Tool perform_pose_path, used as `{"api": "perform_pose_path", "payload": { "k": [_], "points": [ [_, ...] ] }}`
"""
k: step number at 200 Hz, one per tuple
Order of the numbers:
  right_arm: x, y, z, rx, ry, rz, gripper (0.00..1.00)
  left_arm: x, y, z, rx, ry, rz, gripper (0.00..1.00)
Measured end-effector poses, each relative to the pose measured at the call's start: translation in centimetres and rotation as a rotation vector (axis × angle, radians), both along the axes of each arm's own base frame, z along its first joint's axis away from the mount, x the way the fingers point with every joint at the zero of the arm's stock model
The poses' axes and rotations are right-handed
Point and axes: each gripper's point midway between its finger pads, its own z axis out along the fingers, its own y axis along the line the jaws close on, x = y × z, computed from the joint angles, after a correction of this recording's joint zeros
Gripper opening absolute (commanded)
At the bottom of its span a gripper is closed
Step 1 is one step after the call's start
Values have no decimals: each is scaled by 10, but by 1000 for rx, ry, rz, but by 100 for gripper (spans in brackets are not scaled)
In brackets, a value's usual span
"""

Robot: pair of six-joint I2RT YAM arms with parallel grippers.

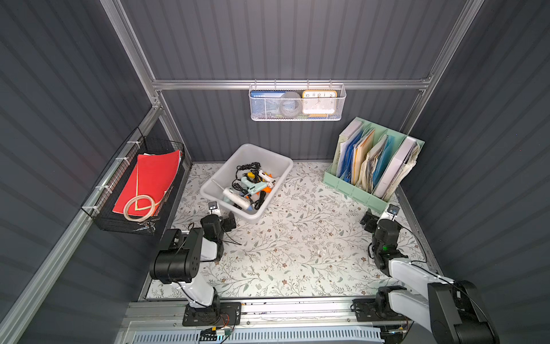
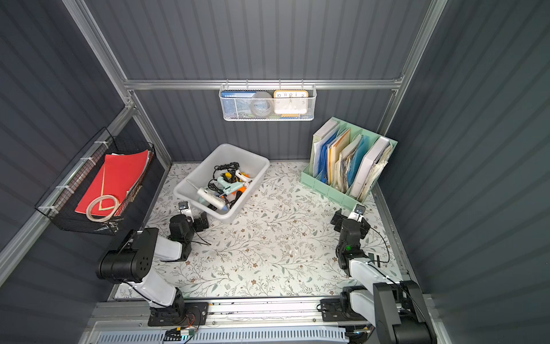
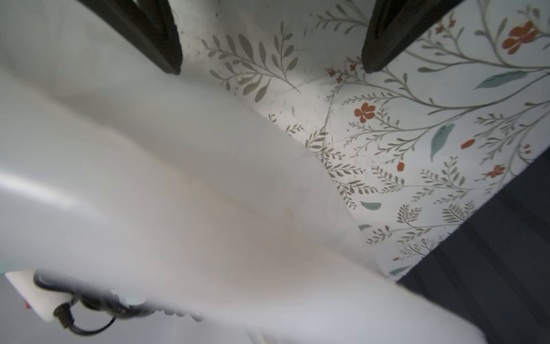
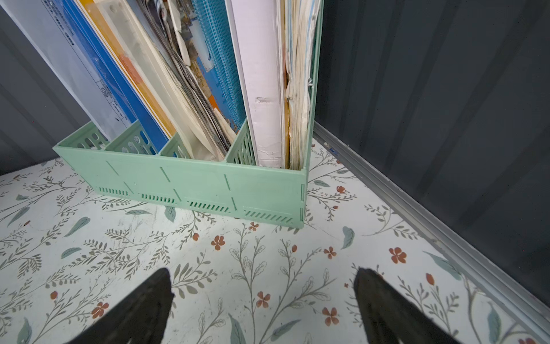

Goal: Put the hot melt glue gun into the storage box
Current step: Reset both arms

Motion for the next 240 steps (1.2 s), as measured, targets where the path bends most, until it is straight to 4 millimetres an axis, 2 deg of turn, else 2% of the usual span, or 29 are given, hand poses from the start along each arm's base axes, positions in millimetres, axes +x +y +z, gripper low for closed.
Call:
{"api": "perform_pose_path", "payload": {
  "k": [53,93,127,145,168,183,240],
  "points": [
    [14,3,1,-2,-38,64,99,22,9,17,-25,-36,-18,100],
    [27,9,-30,28,10,132,99,22,10,16,-36,-30,-27,100],
    [38,23,-53,40,42,225,99,22,13,14,-46,-16,-4,100],
    [44,30,-46,42,36,276,99,23,15,14,-46,-15,9,100],
    [73,38,-23,40,15,347,99,22,16,13,-51,-12,15,100],
    [80,40,-11,35,-8,357,99,23,16,14,-52,-13,16,100],
    [75,40,-26,45,35,357,99,22,18,14,-48,-13,31,100]
  ]
}}
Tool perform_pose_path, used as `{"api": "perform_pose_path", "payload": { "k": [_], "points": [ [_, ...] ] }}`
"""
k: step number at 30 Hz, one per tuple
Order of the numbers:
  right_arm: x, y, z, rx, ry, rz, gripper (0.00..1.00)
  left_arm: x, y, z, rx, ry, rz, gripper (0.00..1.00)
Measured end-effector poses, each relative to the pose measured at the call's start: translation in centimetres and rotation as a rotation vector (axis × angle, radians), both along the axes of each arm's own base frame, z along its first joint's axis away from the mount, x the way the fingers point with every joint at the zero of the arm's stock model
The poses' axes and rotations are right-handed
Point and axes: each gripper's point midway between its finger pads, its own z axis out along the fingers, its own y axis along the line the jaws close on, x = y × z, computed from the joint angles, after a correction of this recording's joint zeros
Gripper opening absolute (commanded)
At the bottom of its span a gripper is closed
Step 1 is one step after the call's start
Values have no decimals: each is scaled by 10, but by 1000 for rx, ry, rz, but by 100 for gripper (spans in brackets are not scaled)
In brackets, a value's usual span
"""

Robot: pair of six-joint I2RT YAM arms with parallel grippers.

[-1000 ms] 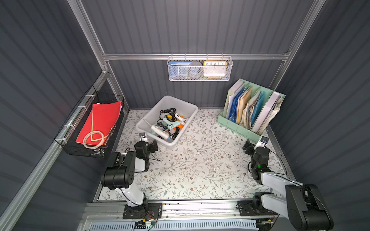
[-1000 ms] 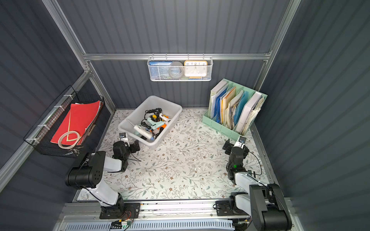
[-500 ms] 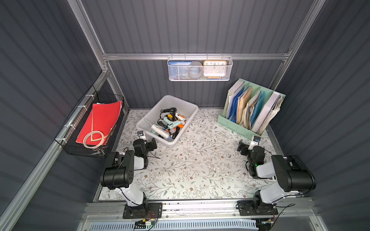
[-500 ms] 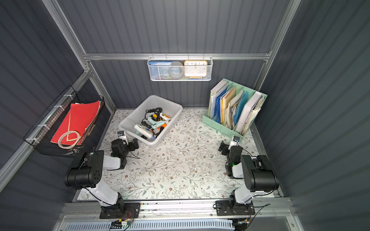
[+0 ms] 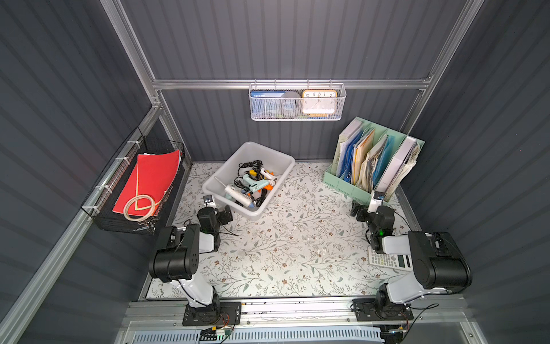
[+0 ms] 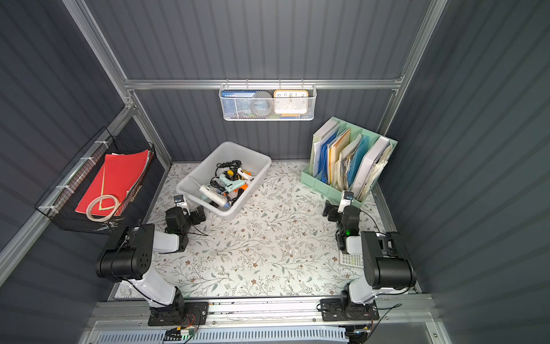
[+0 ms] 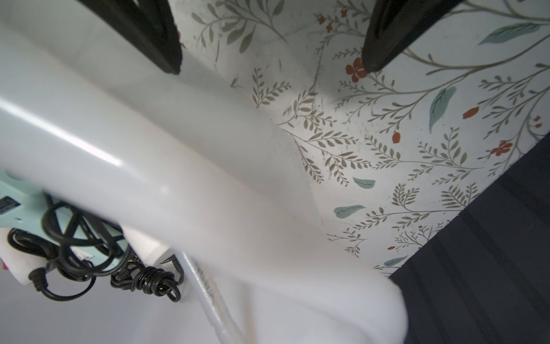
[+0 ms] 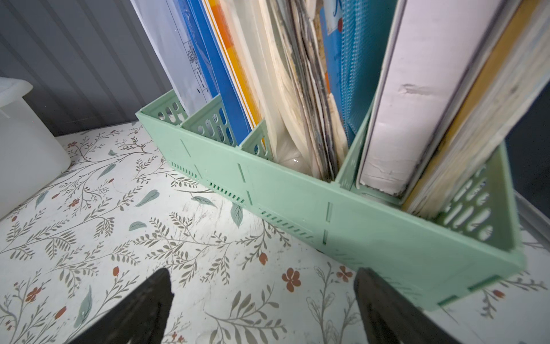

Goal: Put the hot melt glue gun into the storage box
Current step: Reset both arms

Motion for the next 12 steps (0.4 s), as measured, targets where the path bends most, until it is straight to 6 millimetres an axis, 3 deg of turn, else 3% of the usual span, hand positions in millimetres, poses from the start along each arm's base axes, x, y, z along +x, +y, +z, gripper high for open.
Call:
{"api": "perform_pose_path", "payload": {
  "k": [12],
  "points": [
    [0,0,0,0,0,0,99,0,1,0,-1,-1,8,100]
  ]
}}
